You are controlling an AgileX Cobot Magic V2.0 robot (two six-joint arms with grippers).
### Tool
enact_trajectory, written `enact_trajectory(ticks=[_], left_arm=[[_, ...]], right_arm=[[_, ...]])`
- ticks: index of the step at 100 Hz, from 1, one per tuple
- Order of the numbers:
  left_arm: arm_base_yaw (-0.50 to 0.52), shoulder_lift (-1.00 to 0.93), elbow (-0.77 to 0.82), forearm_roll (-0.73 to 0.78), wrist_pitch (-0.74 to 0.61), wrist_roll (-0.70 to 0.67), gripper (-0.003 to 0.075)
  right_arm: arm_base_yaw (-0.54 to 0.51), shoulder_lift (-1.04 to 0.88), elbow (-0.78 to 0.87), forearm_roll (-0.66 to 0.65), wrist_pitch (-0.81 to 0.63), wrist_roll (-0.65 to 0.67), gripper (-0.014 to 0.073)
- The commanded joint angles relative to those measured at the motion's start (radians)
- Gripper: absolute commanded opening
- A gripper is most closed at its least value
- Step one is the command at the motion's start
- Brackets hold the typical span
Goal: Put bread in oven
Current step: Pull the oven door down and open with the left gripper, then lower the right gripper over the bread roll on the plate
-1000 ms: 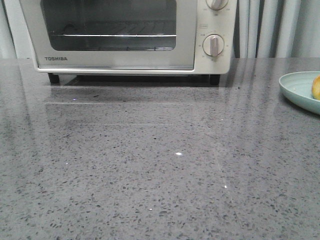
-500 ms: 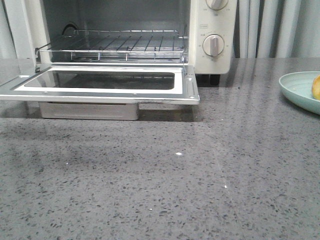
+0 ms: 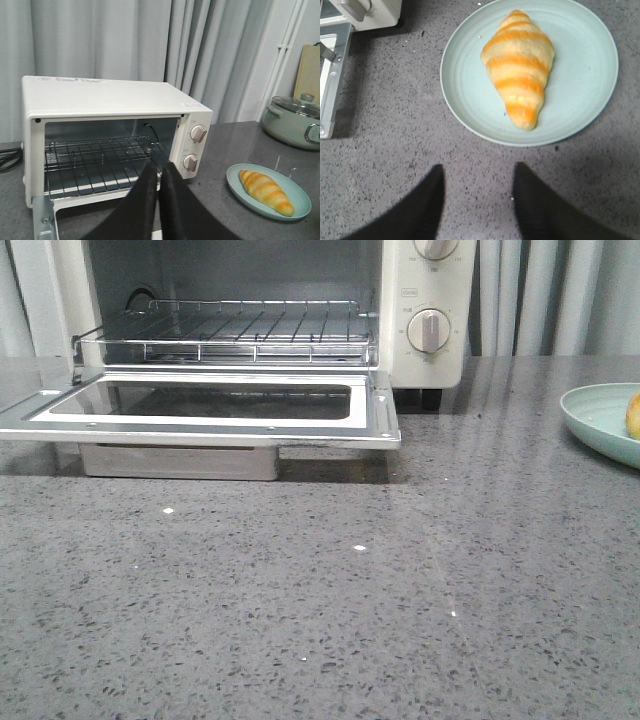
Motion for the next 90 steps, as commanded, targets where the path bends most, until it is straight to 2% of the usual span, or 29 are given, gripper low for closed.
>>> enact_trajectory(ticks=[1,43,66,90], left_arm=[[0.016,-0.009,-0.028,0.003,-0.031,-0.009,-0.0022],[0.036,-0.021,-0.028,0.003,0.030,-0.009,-0.0022],[0.036,-0.021,-0.028,0.003,0.030,-0.009,-0.0022],[0.036,-0.021,-0.028,0.003,0.030,-0.009,-0.0022]], right_arm=[[0.001,0.070,-0.086,0.007,-0.062,-0.019,0.0444],[0.001,0.476,-0.388,0.005,0.061,-0.019,0.0445],[0.001,0.614,-0.430,0.005,0.074,-0.019,0.0445],[0.000,0.695,-0.430,0.002,0.013,-0.019,0.0445]])
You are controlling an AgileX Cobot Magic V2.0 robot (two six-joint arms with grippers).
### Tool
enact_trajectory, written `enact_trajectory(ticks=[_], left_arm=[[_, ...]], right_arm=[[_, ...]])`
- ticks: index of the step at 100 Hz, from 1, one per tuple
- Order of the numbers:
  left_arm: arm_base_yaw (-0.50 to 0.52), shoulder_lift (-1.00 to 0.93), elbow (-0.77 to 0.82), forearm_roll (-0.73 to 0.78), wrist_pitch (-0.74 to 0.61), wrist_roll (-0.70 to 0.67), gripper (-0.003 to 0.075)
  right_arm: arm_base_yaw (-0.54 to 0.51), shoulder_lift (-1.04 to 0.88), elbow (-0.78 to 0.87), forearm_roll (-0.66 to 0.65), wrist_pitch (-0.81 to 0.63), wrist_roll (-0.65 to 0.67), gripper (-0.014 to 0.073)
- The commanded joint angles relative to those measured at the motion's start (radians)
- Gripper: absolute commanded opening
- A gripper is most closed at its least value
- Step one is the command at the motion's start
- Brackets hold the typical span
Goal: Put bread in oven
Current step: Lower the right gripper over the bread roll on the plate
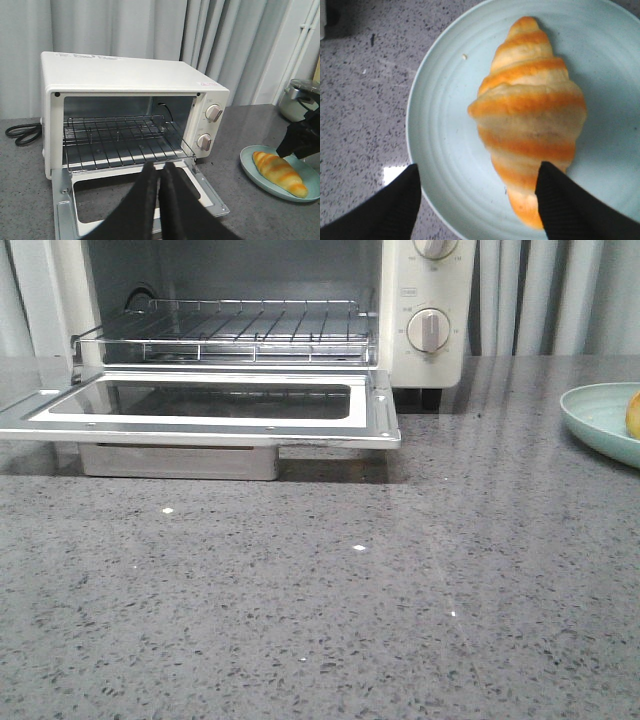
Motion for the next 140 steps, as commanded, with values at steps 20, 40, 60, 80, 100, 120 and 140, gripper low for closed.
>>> enact_trajectory(ticks=[20,40,60,80,100,120,140], left_arm=[[0.002,0.006,-0.028,0.002,-0.072,-0.009,-0.0022],[0.002,0.006,-0.028,0.002,-0.072,-0.009,-0.0022],[0.002,0.006,-0.028,0.002,-0.072,-0.009,-0.0022],[0.002,0.006,-0.028,0.002,-0.072,-0.009,-0.0022],[0.002,0.006,-0.028,0.028,-0.072,-0.009,-0.0022],[0.002,0.006,-0.028,0.037,-0.070,-0.009,-0.0022],[0.002,-0.030,-0.039,0.057,-0.070,-0.009,-0.0022]], right_arm=[[0.000,0.034,-0.035,-0.064,-0.077,-0.009,0.0445],[0.000,0.061,-0.035,-0.115,-0.089,-0.009,0.0445],[0.000,0.093,-0.035,-0.142,-0.089,-0.009,0.0445],[0.000,0.102,-0.035,-0.142,-0.097,-0.009,0.0436],[0.000,0.102,-0.035,-0.142,-0.084,-0.009,0.0262],[0.000,0.102,-0.035,-0.142,-0.060,-0.009,-0.0040],[0.000,0.102,-0.035,-0.142,-0.039,-0.009,-0.0074]])
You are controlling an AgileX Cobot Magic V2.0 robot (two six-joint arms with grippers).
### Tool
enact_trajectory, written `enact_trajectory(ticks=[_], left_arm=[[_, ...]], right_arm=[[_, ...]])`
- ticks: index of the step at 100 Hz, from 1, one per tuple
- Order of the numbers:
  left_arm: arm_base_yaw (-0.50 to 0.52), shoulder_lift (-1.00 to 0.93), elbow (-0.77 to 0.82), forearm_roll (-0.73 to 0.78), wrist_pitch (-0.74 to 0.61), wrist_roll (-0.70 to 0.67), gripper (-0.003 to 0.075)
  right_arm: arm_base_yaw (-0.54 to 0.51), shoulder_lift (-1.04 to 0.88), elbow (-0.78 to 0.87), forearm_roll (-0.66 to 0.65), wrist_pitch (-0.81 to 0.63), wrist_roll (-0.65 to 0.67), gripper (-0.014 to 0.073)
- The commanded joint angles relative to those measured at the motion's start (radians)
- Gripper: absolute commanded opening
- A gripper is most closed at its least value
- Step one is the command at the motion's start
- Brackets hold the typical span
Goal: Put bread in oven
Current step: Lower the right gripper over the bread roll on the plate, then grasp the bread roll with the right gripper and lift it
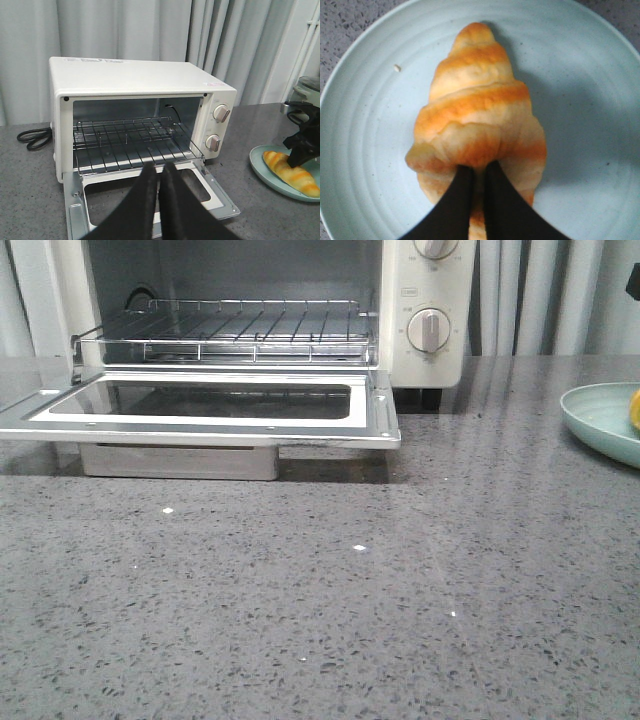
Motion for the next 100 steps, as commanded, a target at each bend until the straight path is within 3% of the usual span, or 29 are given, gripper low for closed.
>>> enact_trajectory(ticks=[1,19,38,62,82,100], left_arm=[[0.003,-0.013,-0.041,0.013,-0.074,-0.009,-0.0022],[0.066,-0.064,-0.098,0.046,-0.031,-0.056,-0.0022],[0.210,-0.090,-0.131,0.080,0.058,-0.031,-0.0022],[0.327,-0.151,-0.131,0.078,0.058,-0.002,-0.0021],[0.333,-0.160,-0.130,0.073,0.118,-0.002,-0.0021],[0.333,-0.160,-0.130,0.065,0.145,-0.002,-0.0021]], right_arm=[[0.000,-0.034,-0.031,-0.010,0.011,-0.005,-0.0074],[0.001,-0.038,-0.062,0.005,0.083,-0.006,-0.0074],[0.067,-0.073,-0.161,0.009,0.140,-0.050,-0.0074],[0.252,-0.151,-0.291,0.009,0.226,-0.082,-0.0074],[0.432,-0.222,-0.318,0.006,0.288,-0.085,-0.0063],[0.613,-0.245,-0.318,-0.073,0.284,-0.085,-0.0063]])
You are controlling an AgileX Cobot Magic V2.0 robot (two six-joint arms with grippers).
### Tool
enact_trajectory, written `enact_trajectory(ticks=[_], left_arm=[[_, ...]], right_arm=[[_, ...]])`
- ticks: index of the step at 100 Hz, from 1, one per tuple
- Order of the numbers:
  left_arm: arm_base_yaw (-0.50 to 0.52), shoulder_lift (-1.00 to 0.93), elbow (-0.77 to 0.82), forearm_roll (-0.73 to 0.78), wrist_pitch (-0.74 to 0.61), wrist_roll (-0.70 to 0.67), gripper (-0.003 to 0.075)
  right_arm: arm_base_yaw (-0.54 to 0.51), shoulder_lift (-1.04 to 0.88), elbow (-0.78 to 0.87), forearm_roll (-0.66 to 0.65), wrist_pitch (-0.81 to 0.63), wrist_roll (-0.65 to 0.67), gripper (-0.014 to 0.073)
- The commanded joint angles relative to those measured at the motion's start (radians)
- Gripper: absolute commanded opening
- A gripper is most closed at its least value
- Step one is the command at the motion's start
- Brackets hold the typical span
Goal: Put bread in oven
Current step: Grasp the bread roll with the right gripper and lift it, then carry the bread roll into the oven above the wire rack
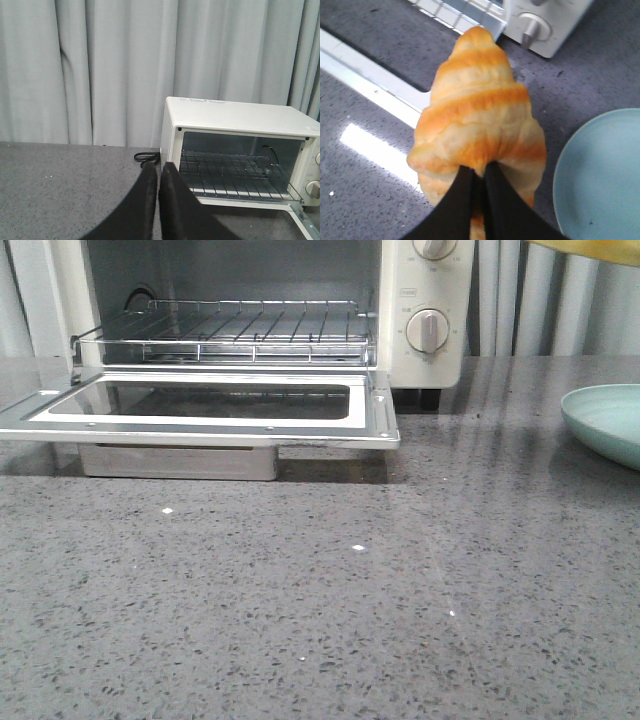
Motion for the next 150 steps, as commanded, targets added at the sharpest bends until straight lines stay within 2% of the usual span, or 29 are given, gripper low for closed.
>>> enact_trajectory(ticks=[1,25,44,67,110,129,150], left_arm=[[0.002,0.017,-0.022,-0.010,-0.060,-0.001,-0.0021],[0.002,0.017,-0.022,-0.016,-0.062,-0.001,-0.0022],[0.002,0.017,-0.022,-0.018,-0.062,-0.001,-0.0021],[0.002,0.017,-0.022,-0.025,-0.056,-0.001,-0.0022],[0.002,0.017,-0.022,-0.025,-0.042,-0.001,-0.0021],[0.002,0.017,-0.022,-0.025,-0.042,-0.001,-0.0021],[0.002,0.017,-0.022,-0.025,-0.042,-0.001,-0.0021]], right_arm=[[0.077,-0.039,-0.032,-0.049,0.049,-0.017,-0.0063],[0.316,-0.026,-0.032,-0.239,-0.024,-0.017,-0.0063],[0.395,0.006,-0.032,-0.327,-0.102,-0.017,-0.0063],[0.403,0.078,-0.057,-0.398,-0.169,-0.017,-0.0063],[0.403,0.315,-0.288,-0.495,-0.204,-0.017,-0.0068],[0.402,0.398,-0.360,-0.567,-0.221,-0.017,-0.0068],[0.367,0.462,-0.410,-0.574,-0.263,-0.017,-0.0068]])
